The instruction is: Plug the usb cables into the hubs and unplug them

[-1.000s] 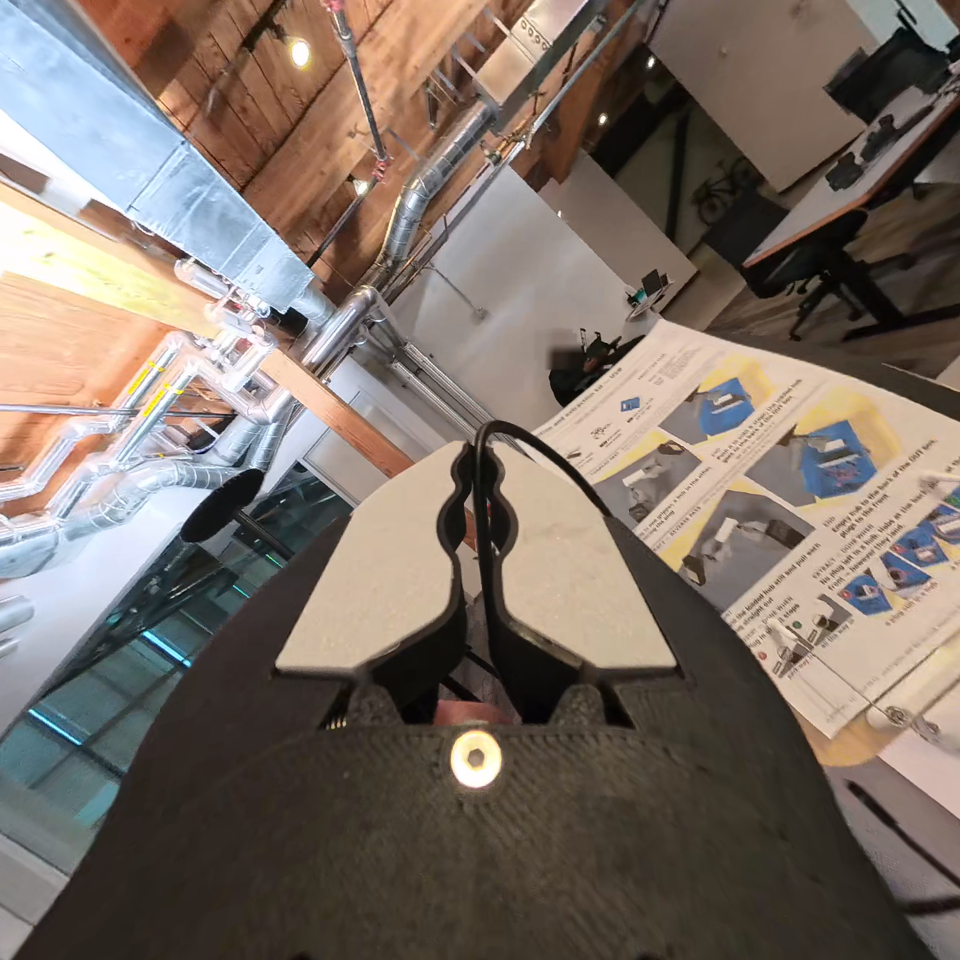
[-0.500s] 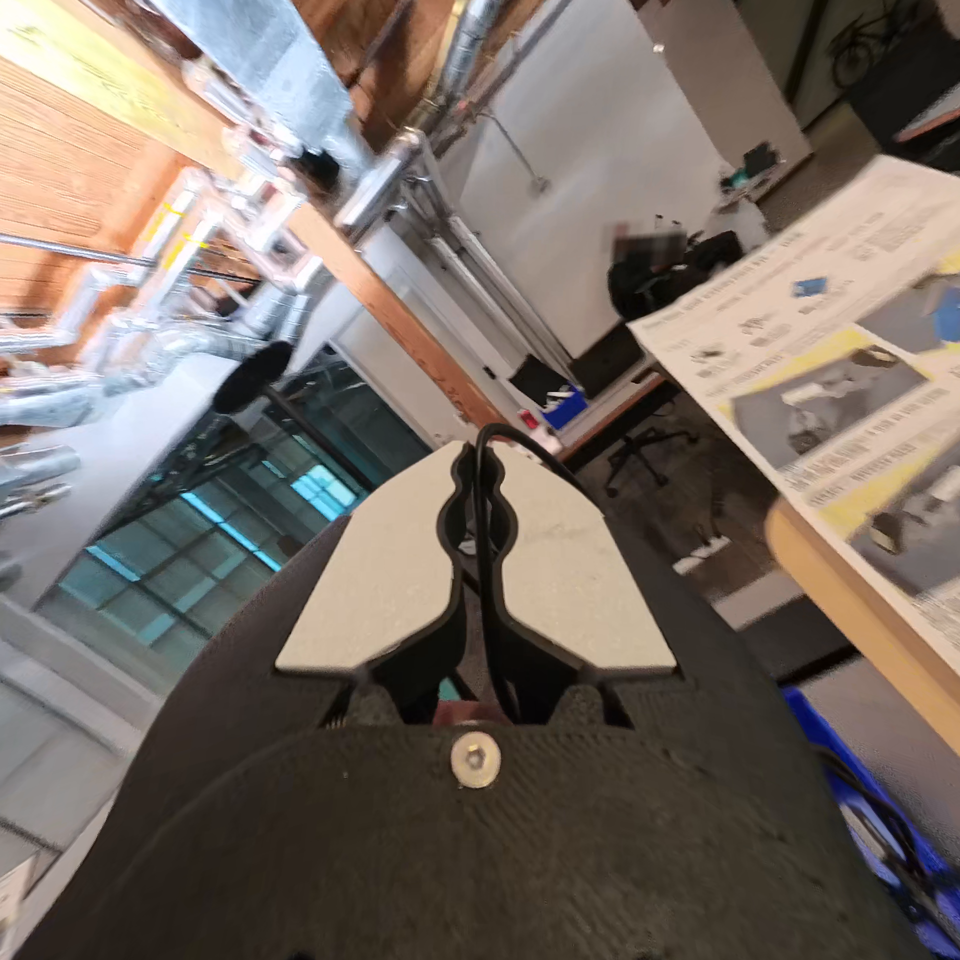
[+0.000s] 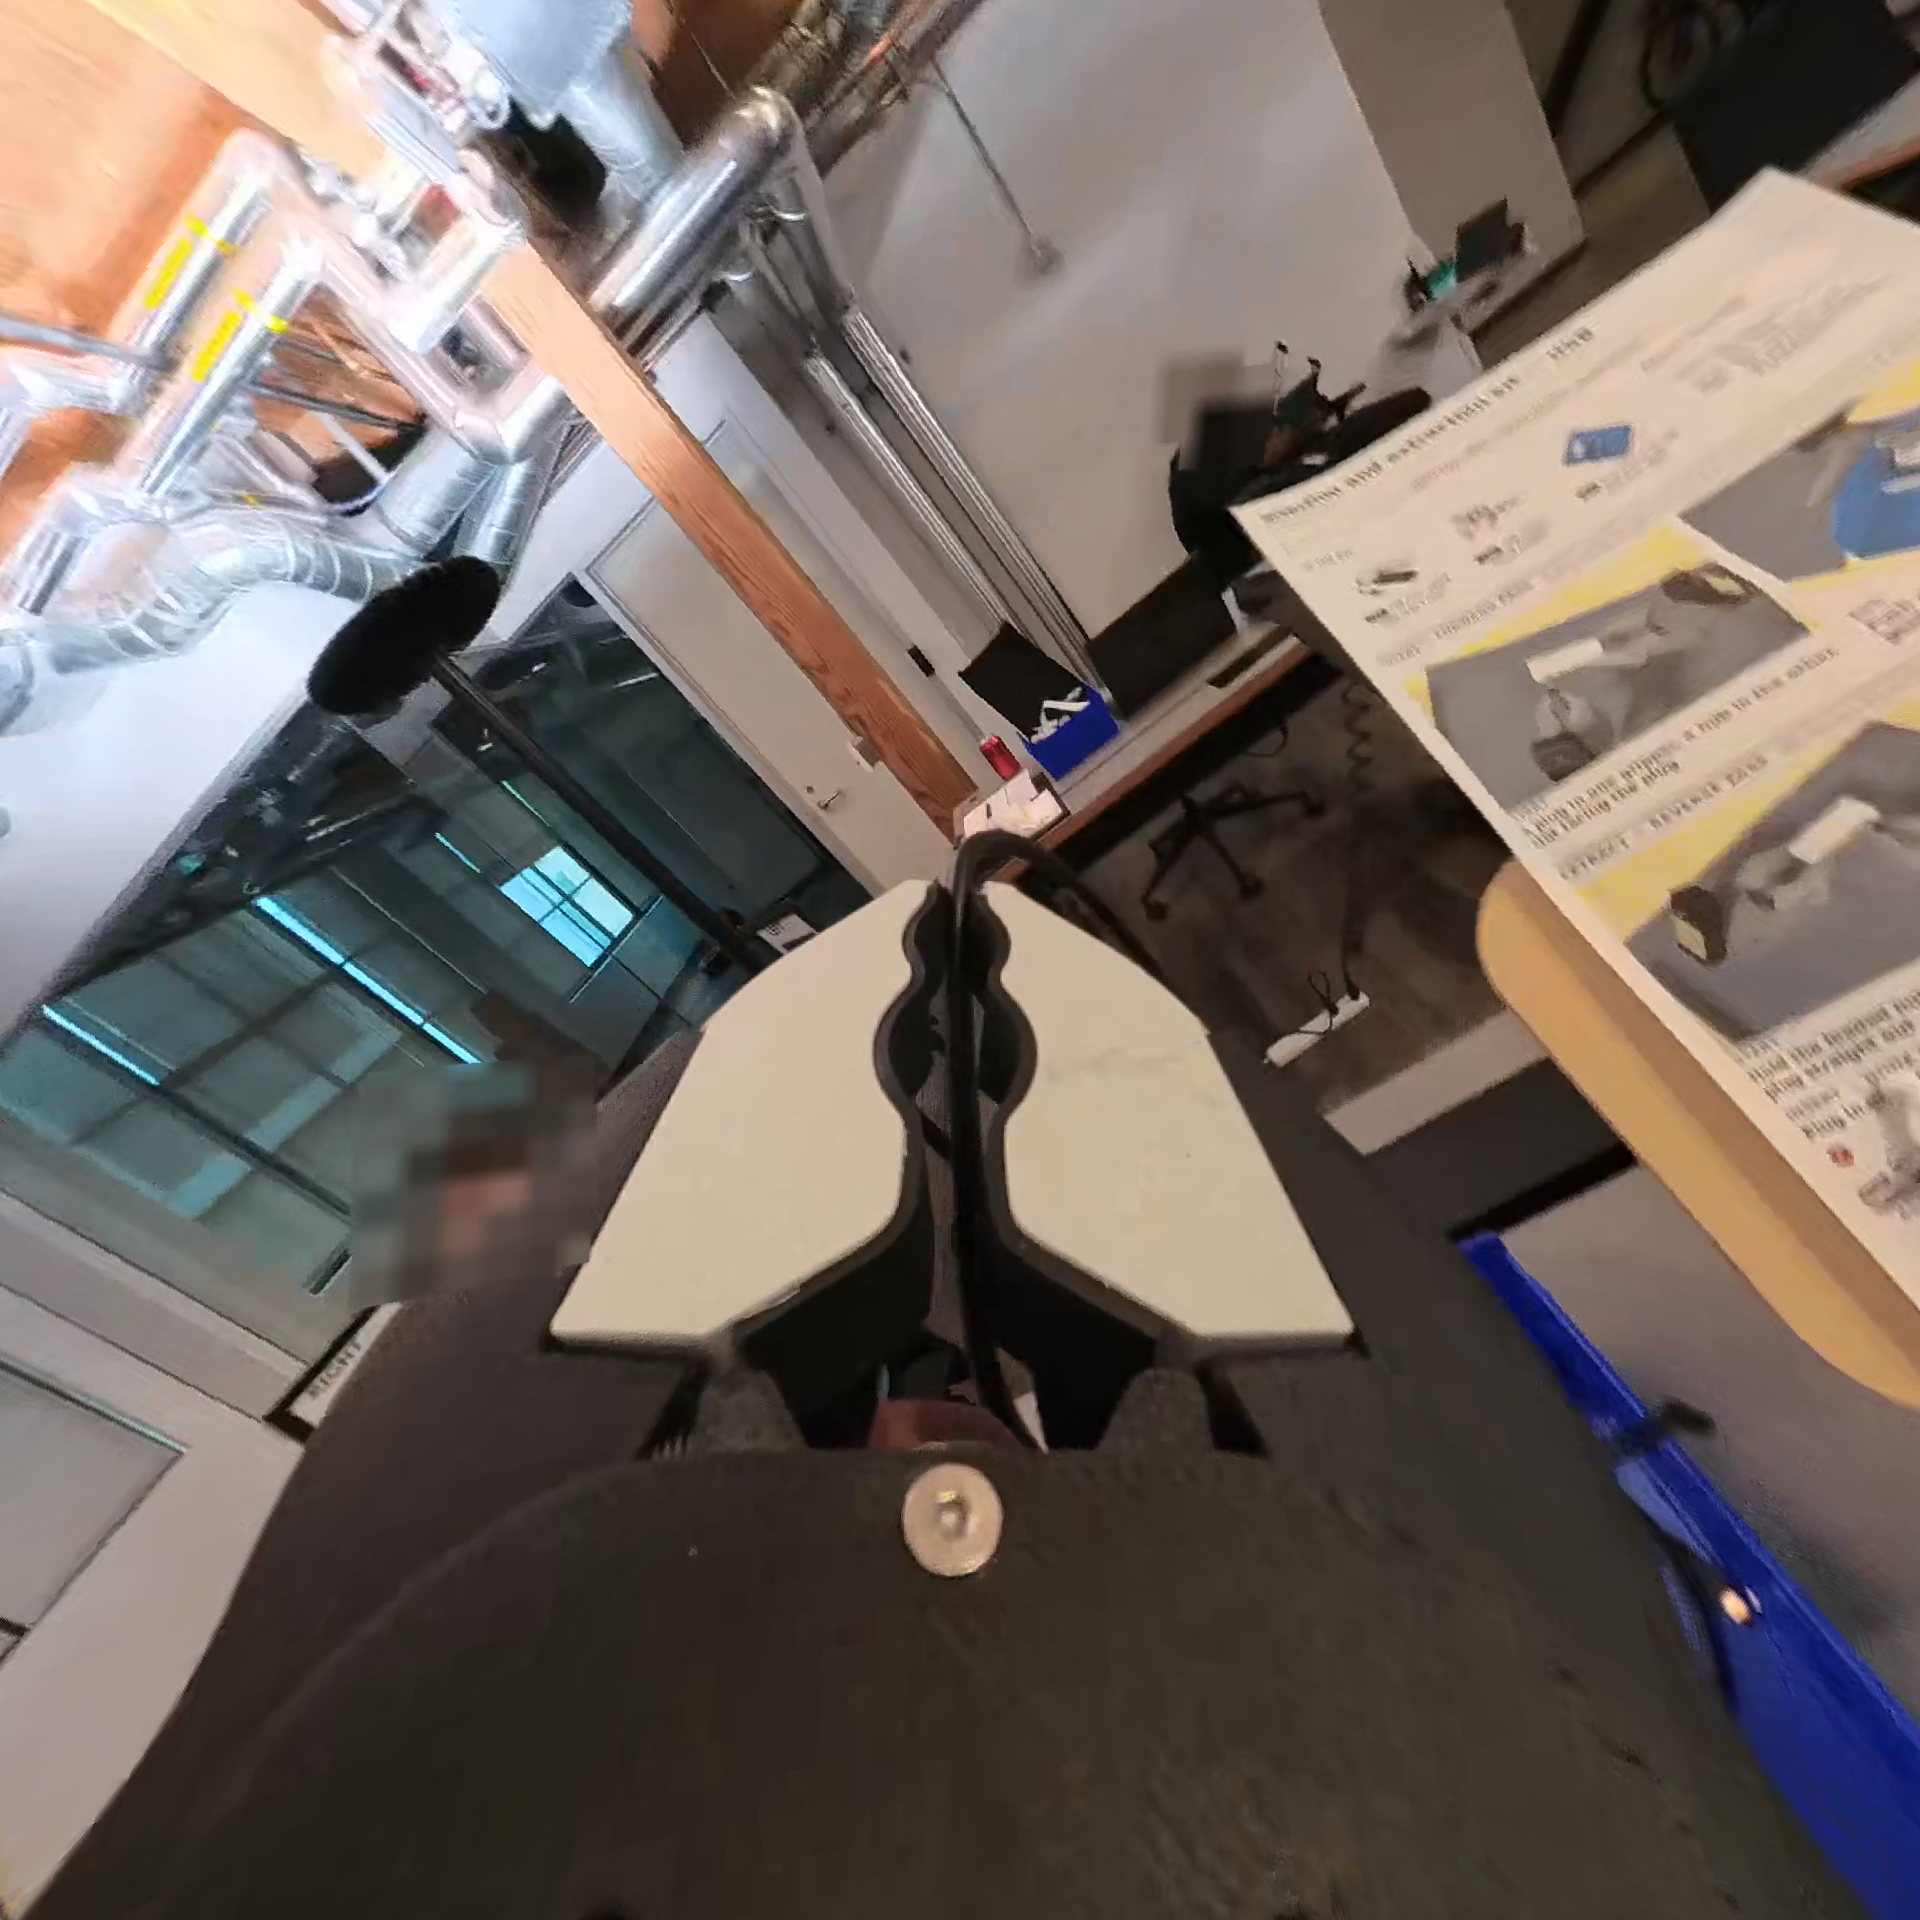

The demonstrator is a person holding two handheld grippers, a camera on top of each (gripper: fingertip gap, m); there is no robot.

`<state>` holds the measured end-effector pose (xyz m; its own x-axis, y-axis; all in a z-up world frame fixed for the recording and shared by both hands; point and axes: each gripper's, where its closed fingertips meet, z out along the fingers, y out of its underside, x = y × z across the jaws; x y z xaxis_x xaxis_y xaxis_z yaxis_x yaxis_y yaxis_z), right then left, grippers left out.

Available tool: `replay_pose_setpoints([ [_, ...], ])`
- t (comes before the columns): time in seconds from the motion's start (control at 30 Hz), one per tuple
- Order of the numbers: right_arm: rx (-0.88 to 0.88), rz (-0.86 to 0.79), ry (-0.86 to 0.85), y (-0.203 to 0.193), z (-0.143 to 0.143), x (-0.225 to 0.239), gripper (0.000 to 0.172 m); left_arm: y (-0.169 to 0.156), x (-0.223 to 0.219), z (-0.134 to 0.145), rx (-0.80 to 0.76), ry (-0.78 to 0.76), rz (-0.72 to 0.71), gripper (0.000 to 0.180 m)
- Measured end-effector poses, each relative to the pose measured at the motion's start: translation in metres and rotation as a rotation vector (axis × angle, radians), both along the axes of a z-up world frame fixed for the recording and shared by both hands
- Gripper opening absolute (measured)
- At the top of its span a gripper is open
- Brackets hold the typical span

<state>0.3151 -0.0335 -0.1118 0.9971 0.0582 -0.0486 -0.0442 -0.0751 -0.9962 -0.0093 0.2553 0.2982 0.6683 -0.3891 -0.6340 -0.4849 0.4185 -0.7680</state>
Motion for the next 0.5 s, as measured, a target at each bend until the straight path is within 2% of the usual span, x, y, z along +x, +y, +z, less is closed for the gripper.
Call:
replay_pose_setpoints([
  [0.07,0.004,-0.001,0.009,0.000,0.001,0.001,0.000,-0.022,0.009,-0.022,-0.053,0.049,-0.076,0.004],
  [0.13,0.003,0.001,0.002,0.001,0.001,0.000,0.000,-0.027,0.013,-0.058,-0.111,0.114,-0.088,0.004],
  [0.2,-0.004,0.003,-0.001,0.001,0.000,-0.001,0.000,-0.046,0.023,-0.083,-0.176,0.094,-0.169,0.004],
  [0.37,-0.010,0.003,0.000,0.001,-0.002,-0.001,0.000,-0.131,0.056,-0.143,-0.252,0.134,-0.368,0.004],
  [0.5,-0.009,0.005,0.003,0.001,-0.002,-0.001,0.000,-0.187,0.076,-0.200,-0.269,0.222,-0.445,0.004],
])
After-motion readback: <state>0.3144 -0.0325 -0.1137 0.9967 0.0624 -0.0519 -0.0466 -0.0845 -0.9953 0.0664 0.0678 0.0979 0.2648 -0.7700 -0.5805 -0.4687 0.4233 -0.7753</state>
